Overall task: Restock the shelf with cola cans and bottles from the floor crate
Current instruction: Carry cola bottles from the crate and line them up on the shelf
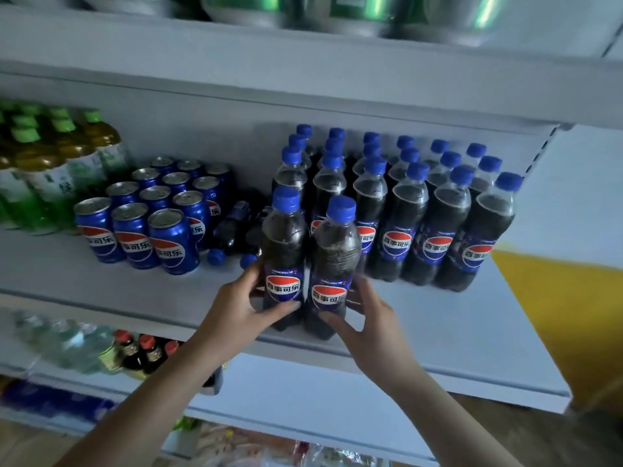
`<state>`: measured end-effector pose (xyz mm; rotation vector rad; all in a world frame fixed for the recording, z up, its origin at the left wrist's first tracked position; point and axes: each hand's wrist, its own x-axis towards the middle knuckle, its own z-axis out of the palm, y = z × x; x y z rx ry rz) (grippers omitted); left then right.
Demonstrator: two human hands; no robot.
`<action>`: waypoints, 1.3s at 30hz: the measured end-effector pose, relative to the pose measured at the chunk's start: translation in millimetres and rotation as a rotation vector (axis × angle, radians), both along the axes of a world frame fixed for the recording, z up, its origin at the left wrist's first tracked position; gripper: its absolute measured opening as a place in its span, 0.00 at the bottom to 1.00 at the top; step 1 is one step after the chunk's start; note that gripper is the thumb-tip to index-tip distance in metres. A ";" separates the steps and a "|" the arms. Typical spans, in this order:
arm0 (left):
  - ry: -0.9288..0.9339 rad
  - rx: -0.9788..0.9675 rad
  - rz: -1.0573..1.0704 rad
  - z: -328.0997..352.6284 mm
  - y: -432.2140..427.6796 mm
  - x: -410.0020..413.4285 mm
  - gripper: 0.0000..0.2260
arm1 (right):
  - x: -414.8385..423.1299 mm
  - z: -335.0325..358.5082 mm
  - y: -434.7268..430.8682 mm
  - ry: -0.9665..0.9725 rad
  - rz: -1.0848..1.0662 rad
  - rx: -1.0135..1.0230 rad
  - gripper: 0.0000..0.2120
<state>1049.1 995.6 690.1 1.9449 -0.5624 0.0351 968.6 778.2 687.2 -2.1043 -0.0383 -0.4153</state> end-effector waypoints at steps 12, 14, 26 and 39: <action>-0.190 0.329 0.207 -18.7 -1.3 -17.8 0.23 | -7.7 -26.0 20.1 -0.038 -0.335 -0.527 0.18; -0.204 0.340 0.204 -18.6 -3.5 -9.7 0.22 | -2.4 -20.7 19.7 0.061 -0.318 -0.502 0.16; -0.157 0.475 0.192 -8.8 -11.1 47.4 0.25 | 50.2 -6.1 18.7 0.234 -0.317 -0.536 0.18; -0.081 0.400 0.189 -15.5 -10.2 55.5 0.25 | 55.9 -14.5 14.4 0.273 -0.325 -0.365 0.21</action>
